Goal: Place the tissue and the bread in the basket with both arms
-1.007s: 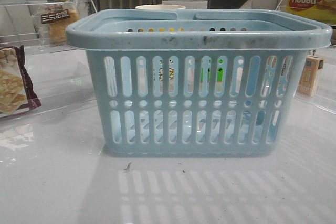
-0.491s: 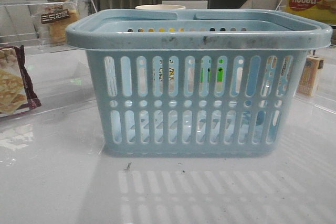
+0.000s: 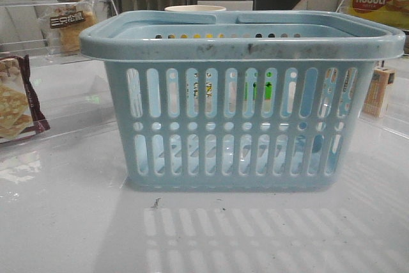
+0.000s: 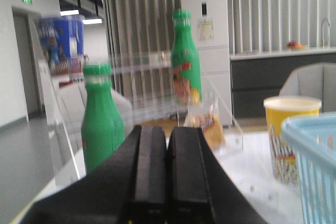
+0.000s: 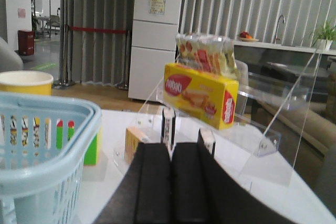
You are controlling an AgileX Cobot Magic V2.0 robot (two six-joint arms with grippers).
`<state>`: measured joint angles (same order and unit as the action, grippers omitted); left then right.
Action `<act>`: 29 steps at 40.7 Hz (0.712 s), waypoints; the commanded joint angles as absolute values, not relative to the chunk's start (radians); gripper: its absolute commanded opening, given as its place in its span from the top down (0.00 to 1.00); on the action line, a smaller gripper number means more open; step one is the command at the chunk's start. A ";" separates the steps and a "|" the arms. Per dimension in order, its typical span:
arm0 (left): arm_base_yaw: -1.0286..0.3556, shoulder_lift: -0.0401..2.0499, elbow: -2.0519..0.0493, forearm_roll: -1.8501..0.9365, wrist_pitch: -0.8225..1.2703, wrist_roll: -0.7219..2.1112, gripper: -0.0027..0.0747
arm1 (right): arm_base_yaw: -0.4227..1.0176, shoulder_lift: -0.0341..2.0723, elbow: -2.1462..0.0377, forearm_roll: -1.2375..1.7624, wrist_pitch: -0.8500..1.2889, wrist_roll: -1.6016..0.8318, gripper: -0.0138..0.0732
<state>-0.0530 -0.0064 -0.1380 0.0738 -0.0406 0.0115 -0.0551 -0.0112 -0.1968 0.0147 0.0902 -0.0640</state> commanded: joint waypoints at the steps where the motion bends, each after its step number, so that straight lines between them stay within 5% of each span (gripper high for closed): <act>1: -0.052 -0.019 -0.271 0.071 -0.022 0.013 0.85 | -0.059 0.019 -0.339 0.015 0.110 -0.069 0.78; 16: -0.052 0.200 -0.669 0.071 0.300 0.013 0.85 | -0.059 0.334 -0.736 0.015 0.433 -0.069 0.78; 29: -0.052 0.431 -0.771 0.087 0.573 0.013 0.85 | -0.059 0.524 -0.777 0.015 0.638 -0.069 0.78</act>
<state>-0.0530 0.3726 -0.7382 0.0778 0.5811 0.0115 -0.0551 0.4835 -0.7418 0.0147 0.6622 -0.0640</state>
